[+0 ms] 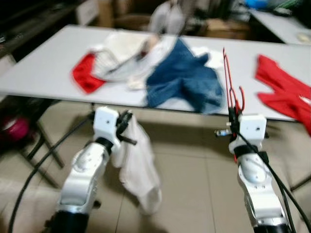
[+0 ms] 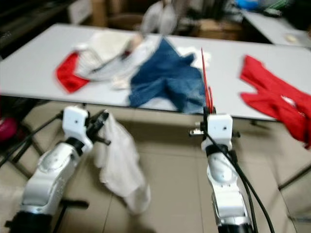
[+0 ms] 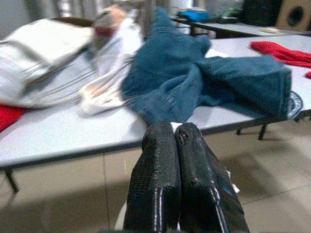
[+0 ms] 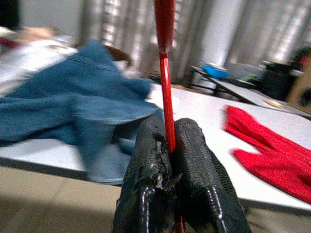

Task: Hang hanger

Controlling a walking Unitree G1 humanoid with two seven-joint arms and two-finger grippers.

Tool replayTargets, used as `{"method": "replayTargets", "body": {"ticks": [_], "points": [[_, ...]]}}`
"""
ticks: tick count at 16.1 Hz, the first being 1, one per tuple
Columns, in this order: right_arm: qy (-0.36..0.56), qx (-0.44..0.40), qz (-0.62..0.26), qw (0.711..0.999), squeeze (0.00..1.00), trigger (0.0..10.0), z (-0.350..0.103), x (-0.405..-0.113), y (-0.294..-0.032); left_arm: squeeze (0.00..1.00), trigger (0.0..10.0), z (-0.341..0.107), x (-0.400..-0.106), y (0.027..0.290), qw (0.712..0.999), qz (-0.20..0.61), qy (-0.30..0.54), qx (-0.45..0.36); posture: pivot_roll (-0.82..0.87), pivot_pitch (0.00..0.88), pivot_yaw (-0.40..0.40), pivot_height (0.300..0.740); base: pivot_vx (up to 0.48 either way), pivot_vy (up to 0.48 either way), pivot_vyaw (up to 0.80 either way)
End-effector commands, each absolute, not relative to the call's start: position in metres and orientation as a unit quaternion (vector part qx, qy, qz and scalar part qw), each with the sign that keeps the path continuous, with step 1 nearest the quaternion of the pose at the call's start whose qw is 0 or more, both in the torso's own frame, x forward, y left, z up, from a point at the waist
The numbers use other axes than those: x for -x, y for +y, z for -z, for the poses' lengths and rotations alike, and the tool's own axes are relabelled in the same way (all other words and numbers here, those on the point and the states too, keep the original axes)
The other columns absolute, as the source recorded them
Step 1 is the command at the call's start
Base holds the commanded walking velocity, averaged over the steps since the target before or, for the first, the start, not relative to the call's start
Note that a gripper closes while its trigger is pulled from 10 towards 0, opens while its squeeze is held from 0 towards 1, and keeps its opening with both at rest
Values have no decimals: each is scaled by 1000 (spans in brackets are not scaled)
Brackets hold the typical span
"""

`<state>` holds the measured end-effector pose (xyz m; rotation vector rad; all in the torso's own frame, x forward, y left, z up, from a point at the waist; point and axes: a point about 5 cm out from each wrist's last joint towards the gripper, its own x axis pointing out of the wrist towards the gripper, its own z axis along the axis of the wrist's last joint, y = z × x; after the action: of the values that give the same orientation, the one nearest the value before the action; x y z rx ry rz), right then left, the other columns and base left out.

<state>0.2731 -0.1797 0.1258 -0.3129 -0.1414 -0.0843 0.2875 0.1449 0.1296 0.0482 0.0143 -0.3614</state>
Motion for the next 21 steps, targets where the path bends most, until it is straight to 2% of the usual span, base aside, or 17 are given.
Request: {"method": "replayTargets", "body": {"ticks": [1, 6, 9, 11, 17, 21], "points": [[-78, 160, 55, 983, 0, 10000, -131, -273, -186, 0, 10000, -138, -292, 137, 981, 195, -12, -18, -2, 0, -4, 740, 311, 0, -800], [-85, 155, 41, 983, 0, 10000, -132, -273, -183, 0, 10000, -137, -294, 139, 981, 195, -11, -18, 2, 0, -6, 740, 314, 0, -800], [-91, 150, 21, 984, 0, 10000, -133, -273, -176, 0, 10000, -135, -293, 140, 980, 196, -8, -15, 4, 0, -12, 740, 298, 0, -150], [-93, 153, 11, 984, 0, 10000, -134, -274, -174, 0, 10000, -133, -290, 141, 981, 194, -8, -19, 7, 0, -19, 740, 0, 0, -219], [-97, 149, 0, 984, 0, 10000, -134, -273, -171, 0, 10000, -133, -285, 139, 978, 205, -12, -32, 9, 9, -15, 740, 0, 0, -800], [-103, 148, -20, 983, 0, 10000, -134, -273, -167, 0, 10000, -135, -285, 138, 978, 205, -13, -40, 15, 15, -13, 740, 0, -371, 0]]}}
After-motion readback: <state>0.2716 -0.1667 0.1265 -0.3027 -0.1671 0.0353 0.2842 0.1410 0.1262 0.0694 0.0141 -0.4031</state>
